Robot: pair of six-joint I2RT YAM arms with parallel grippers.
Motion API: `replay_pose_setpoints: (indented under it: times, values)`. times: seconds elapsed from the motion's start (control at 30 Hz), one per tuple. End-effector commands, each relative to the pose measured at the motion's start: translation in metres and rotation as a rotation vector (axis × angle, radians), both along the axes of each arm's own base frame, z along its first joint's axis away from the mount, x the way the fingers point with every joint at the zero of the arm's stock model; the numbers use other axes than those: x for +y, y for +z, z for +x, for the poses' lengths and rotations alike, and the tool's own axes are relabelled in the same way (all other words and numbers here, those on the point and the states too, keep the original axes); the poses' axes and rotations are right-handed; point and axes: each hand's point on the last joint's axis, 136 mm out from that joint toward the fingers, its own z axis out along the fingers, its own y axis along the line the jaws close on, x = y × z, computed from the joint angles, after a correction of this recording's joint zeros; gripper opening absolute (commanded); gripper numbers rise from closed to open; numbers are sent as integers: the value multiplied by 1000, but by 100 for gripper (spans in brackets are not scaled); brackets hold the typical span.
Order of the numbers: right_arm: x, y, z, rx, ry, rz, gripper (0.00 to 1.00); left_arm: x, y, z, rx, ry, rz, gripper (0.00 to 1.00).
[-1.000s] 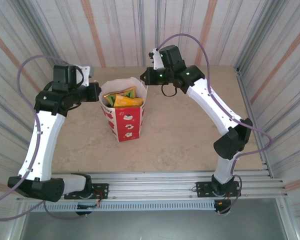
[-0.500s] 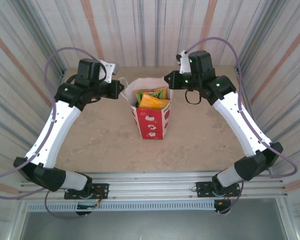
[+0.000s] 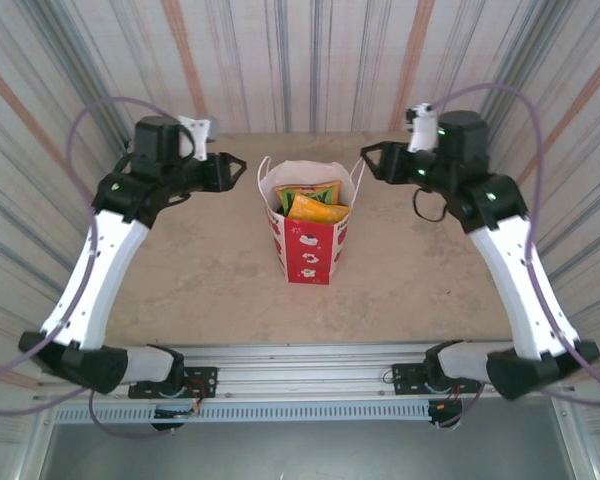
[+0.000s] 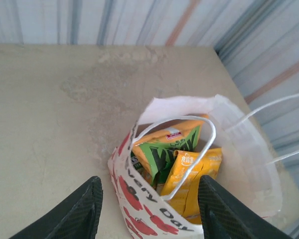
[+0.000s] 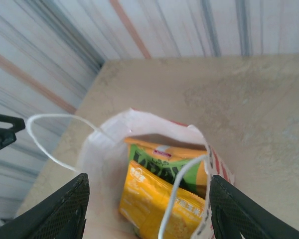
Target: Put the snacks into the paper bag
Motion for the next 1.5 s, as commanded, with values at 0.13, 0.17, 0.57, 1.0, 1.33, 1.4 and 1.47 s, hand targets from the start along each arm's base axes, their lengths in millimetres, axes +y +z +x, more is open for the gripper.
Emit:
replay_pose_setpoints:
  times: [0.13,0.17,0.57,1.0,1.33,1.4,1.47]
  values:
    - [-52,-78,-13,211,-208,92,57,54,-30,-30,65,175,-66,51]
    - [-52,-93,-11,242,-217,100,56,54,-41,-30,87,175,-63,50]
    - [11,-199,39,420,-138,133,52,-3,-145,16,218,61,-64,44]
    - [60,-238,59,466,-89,101,49,-72,-184,44,264,-62,-71,43]
    - [79,-207,66,419,-79,98,49,-95,-136,38,193,-105,-87,44]
    - [70,-207,65,417,-110,66,50,-86,-133,40,187,-79,-54,45]
    - [57,-209,63,418,-145,31,54,-73,-136,40,194,-46,-36,47]
